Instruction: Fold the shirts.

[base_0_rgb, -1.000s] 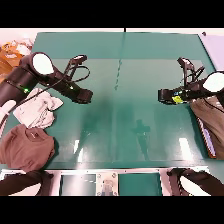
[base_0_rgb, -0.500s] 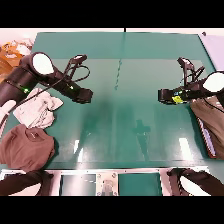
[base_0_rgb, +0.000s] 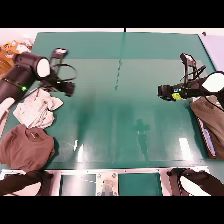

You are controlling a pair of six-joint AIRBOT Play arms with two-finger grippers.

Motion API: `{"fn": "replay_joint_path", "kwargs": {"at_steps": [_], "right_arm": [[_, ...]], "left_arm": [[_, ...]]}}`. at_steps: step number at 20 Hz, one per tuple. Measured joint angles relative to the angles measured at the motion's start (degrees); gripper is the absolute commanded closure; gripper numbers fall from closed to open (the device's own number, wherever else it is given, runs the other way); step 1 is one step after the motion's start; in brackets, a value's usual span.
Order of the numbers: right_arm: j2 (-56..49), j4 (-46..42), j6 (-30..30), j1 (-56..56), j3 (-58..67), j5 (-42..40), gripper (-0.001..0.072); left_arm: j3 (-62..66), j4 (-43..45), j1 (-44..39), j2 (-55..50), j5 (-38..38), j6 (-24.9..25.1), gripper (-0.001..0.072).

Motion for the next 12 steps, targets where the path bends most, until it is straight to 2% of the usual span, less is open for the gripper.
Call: {"fn": "replay_joint_path", "kwargs": {"at_steps": [5,11,12], "right_arm": [[-0.3,0.0,0.0,0.0,-0.1,-4.0,0.0698],[-0.7,0.0,0.0,0.0,-0.2,-6.0,0.0698],[-0.7,0.0,0.0,0.0,-0.2,-6.1,0.0698]], "left_arm": [[0.0,6.7,13.0,-5.1,-3.2,-2.4,-0.0006],[-4.0,7.6,24.1,-12.2,-5.6,0.7,-0.0004],[-5.2,7.5,25.2,-13.0,-5.5,0.9,0.0063]]}}
